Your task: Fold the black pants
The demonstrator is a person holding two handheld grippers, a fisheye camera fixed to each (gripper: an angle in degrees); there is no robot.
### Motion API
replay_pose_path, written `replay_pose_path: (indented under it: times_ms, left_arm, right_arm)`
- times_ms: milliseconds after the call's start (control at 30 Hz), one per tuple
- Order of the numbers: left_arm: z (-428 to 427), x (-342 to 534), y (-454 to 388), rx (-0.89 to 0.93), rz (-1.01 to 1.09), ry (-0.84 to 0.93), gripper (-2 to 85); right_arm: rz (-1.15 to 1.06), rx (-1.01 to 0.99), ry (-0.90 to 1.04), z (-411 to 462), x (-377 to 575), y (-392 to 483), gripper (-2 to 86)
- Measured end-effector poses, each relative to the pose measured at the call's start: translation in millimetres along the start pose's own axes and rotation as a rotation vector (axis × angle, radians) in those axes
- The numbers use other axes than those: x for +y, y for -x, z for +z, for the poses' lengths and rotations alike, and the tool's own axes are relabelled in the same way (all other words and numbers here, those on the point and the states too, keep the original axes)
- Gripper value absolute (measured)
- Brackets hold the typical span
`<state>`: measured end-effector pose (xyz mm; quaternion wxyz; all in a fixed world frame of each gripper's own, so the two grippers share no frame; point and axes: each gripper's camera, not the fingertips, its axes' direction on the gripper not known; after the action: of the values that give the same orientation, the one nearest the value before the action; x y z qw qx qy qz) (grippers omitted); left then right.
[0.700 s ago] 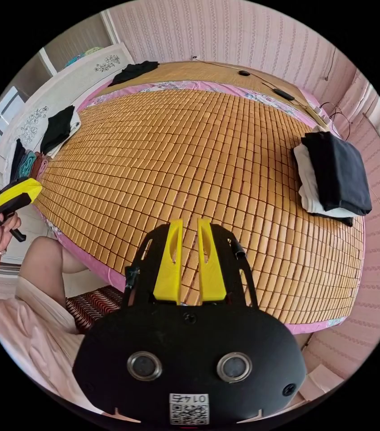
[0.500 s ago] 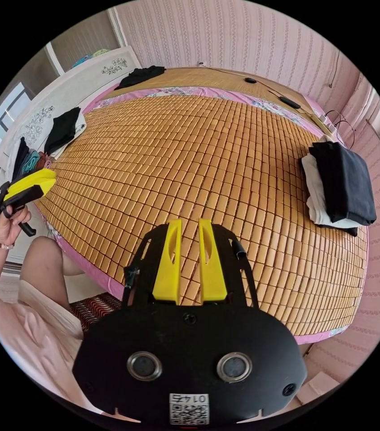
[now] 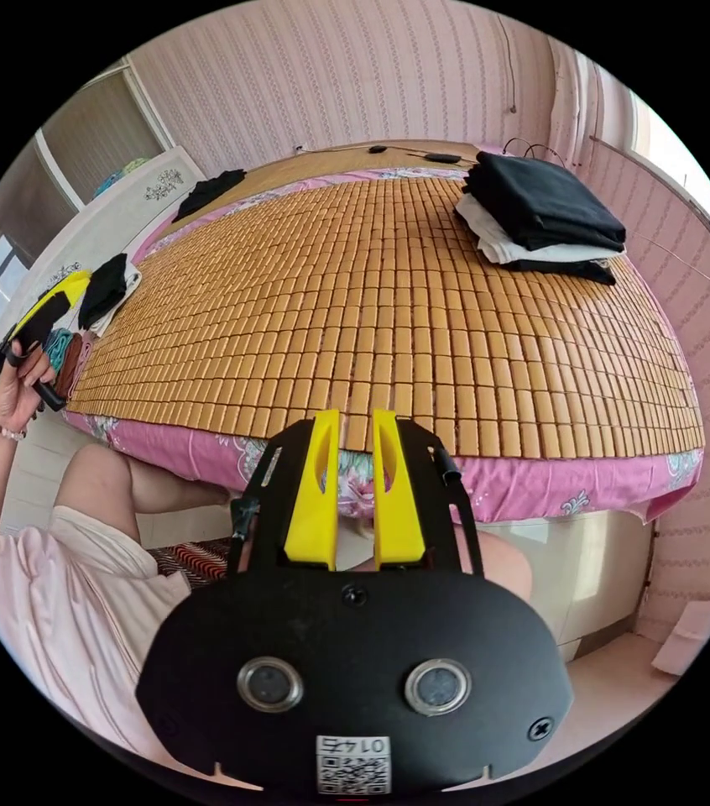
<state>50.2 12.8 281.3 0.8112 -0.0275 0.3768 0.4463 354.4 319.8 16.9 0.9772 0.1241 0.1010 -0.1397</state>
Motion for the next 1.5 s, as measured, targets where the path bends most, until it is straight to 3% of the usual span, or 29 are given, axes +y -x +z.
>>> replay_pose_path:
  times_ms: [333,600,800,933,1067,1233,1500]
  left_arm:
    - [104,-93,28,0.230,-0.104,0.056,10.0]
    - [286,-229,67,0.426,-0.309,0.116,13.8]
    - [391,-294,52,0.433,-0.366,0.209,14.3]
    - [422,-305,46,0.380,-0.400,0.330,9.0]
    - [399,-303,60,0.501,-0.513,0.259,2.6]
    - [310,-312,72,0.429,-0.368,0.142,0.5]
    - [23,-266,168,0.344,-0.413,-0.238,-0.5]
  right_arm:
    - [0.054,0.153,-0.209,-17,-29,-82,9.6]
    - [-0.010,0.225,-0.292,-12,-115,-136,12.5]
    - [0.052,0.223,-0.242,11,-180,-176,14.3]
    - [0.104,0.210,-0.064,23,-207,-192,10.6]
    - [-0.006,0.224,-0.073,-6,-218,-181,3.7]
    - [-0.095,0.095,-0.207,-60,-221,-149,2.0]
    - [-0.476,-0.273,-0.509,-165,-241,9,1.2]
